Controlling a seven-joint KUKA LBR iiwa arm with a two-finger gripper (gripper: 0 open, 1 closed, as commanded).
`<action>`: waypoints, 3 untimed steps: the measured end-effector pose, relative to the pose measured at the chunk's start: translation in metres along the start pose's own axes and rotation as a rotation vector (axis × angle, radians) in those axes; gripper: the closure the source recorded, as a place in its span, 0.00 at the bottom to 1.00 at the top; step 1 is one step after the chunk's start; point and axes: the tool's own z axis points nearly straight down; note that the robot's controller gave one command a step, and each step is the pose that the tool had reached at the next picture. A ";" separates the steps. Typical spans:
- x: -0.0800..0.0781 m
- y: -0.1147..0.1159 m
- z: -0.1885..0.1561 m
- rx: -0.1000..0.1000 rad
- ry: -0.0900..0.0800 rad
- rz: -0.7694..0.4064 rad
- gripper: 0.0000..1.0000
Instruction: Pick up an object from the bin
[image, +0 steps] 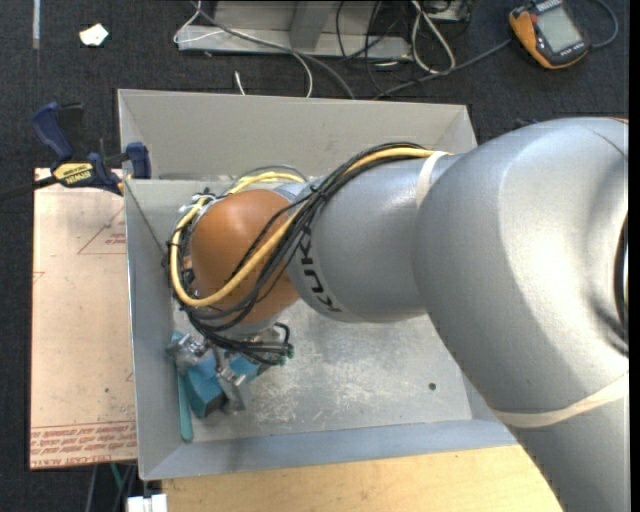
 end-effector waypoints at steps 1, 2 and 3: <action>-0.004 -0.005 -0.003 0.003 -0.009 -0.280 1.00; -0.003 -0.016 -0.004 -0.002 -0.006 -0.580 1.00; -0.002 -0.021 -0.003 -0.002 -0.005 -0.709 1.00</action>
Offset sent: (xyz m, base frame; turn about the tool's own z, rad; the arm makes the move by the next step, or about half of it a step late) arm 0.0155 -0.0117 0.0036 -0.5858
